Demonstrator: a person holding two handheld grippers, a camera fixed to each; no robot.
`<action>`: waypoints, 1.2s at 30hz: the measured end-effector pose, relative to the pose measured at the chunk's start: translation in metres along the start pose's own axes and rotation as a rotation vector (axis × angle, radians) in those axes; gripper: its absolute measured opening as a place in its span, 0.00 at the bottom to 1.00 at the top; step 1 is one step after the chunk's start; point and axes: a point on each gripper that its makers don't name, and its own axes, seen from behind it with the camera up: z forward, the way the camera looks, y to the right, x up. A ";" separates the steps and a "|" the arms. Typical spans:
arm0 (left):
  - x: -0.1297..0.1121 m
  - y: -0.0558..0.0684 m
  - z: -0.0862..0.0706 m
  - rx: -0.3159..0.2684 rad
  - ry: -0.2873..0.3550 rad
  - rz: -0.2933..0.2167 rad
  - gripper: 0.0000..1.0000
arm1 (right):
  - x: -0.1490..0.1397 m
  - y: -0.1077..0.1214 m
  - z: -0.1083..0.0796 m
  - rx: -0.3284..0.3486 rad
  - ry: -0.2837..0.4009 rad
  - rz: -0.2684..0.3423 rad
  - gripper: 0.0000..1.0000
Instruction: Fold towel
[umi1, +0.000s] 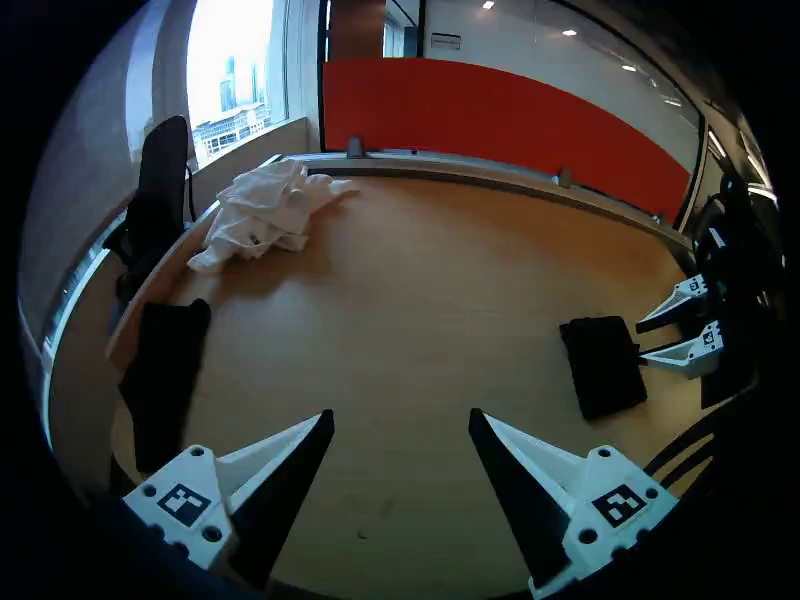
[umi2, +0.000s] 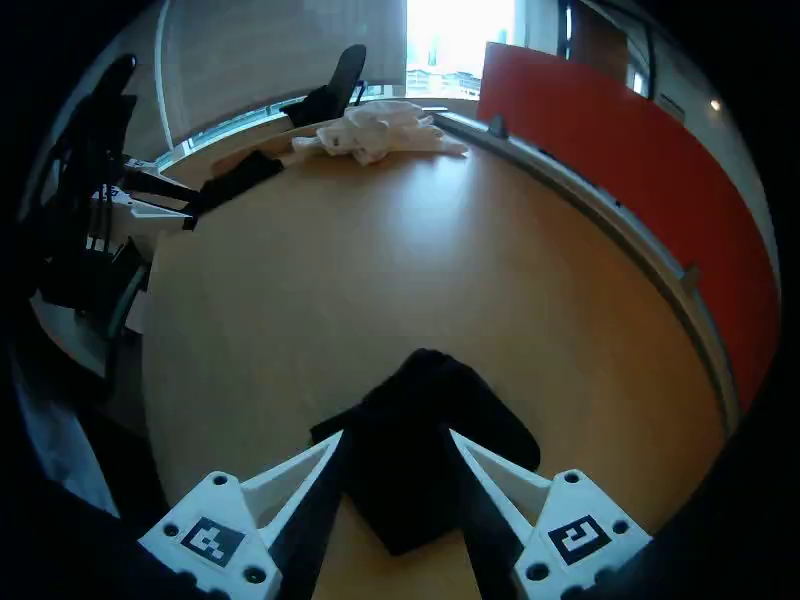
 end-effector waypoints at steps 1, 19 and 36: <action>0.000 0.000 0.000 0.001 0.001 0.000 1.00 | 0.001 0.000 0.000 0.000 0.001 0.002 0.64; -0.002 0.000 -0.003 0.005 0.006 -0.005 1.00 | 0.002 0.000 -0.008 0.007 0.006 0.004 0.70; 0.000 0.001 -0.005 0.001 0.009 0.006 1.00 | -0.060 0.012 -0.021 -0.036 -0.064 0.070 0.70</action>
